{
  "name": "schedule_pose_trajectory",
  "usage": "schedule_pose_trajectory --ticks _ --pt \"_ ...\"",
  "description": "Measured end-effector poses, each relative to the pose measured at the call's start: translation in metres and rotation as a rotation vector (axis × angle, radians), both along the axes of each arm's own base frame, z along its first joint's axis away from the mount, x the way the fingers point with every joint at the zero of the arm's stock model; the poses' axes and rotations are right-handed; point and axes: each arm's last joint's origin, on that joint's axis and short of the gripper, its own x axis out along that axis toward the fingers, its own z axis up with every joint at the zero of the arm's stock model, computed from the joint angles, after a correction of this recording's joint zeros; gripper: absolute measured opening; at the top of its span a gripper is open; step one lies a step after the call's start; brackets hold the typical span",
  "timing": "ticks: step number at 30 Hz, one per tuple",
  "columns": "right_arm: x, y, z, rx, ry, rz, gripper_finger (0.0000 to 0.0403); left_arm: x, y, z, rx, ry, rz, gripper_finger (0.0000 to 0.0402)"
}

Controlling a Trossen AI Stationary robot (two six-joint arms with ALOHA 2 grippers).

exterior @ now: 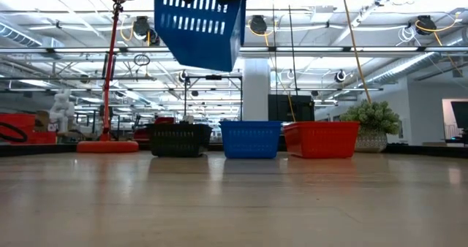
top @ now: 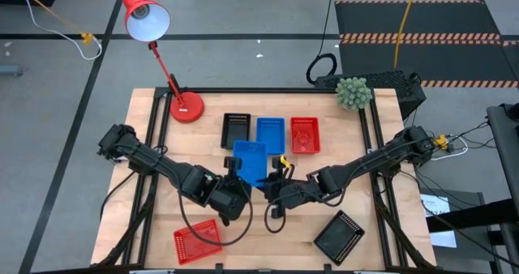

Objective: Stack baskets by color
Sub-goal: Stack the blue bin on the stacked blue bins

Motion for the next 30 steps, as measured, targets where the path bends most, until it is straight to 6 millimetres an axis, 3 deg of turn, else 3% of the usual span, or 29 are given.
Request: schedule_pose_trajectory --ticks 7,11,15,25,30 --pt "0.000 0.000 0.000 -0.006 0.004 0.007 0.0030 0.000 -0.001 0.000 -0.002 -0.009 -0.004 0.0024" --pt "0.000 0.000 -0.001 -0.010 0.013 0.008 0.0009 0.001 -0.001 0.001 -0.006 -0.018 -0.006 0.0014" --pt "-0.001 -0.001 -0.002 -0.016 0.022 0.009 0.0008 0.001 -0.003 0.001 -0.014 -0.022 -0.009 0.0017" --pt "-0.002 -0.002 -0.001 -0.056 0.037 0.025 0.0005 0.007 -0.007 0.005 -0.062 -0.101 -0.001 0.0139" --pt "-0.006 -0.004 0.003 -0.074 0.049 0.031 0.0005 0.002 -0.007 0.016 -0.085 -0.165 0.027 0.0170"
